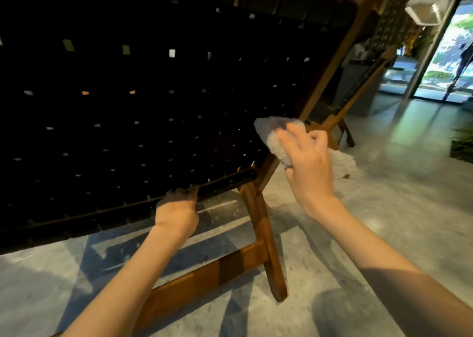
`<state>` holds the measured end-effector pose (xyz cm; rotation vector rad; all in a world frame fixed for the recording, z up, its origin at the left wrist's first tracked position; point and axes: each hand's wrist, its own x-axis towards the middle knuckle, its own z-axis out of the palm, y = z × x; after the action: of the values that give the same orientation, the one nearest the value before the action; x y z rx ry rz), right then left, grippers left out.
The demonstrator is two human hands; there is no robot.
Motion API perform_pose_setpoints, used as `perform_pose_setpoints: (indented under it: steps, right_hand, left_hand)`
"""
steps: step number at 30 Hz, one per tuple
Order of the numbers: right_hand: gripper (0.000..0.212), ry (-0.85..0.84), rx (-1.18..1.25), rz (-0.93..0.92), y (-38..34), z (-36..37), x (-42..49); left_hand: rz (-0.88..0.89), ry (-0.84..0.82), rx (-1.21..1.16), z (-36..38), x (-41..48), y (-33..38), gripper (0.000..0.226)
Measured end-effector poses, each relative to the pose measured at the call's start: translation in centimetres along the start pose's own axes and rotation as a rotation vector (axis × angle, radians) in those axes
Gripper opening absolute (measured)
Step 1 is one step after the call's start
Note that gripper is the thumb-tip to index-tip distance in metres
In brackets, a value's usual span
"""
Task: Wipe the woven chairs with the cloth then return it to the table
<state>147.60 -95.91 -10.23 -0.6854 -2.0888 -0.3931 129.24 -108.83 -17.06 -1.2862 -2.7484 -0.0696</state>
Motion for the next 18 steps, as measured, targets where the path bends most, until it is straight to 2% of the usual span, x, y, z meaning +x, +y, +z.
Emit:
perform_pose_setpoints:
  steps: [5,8,13,18]
  right_hand:
    - [0.074,0.149,-0.083,0.038,1.4,-3.7,4.6]
    - [0.066,0.208,-0.17,0.074,2.1,-4.4,7.2]
    - [0.04,0.229,-0.308,0.119,2.1,-3.4,9.6]
    - [0.045,0.293,-0.216,0.165,1.5,-1.1,8.9]
  left_hand:
    - [-0.012,0.059,0.043,0.4,-0.1,0.6,0.057]
    - [-0.012,0.08,0.01,0.3,0.1,0.0,0.059]
    - [0.008,0.073,0.0,0.1,0.1,0.0,0.058]
    - [0.007,0.068,-0.015,-0.1,-0.2,0.2,0.061]
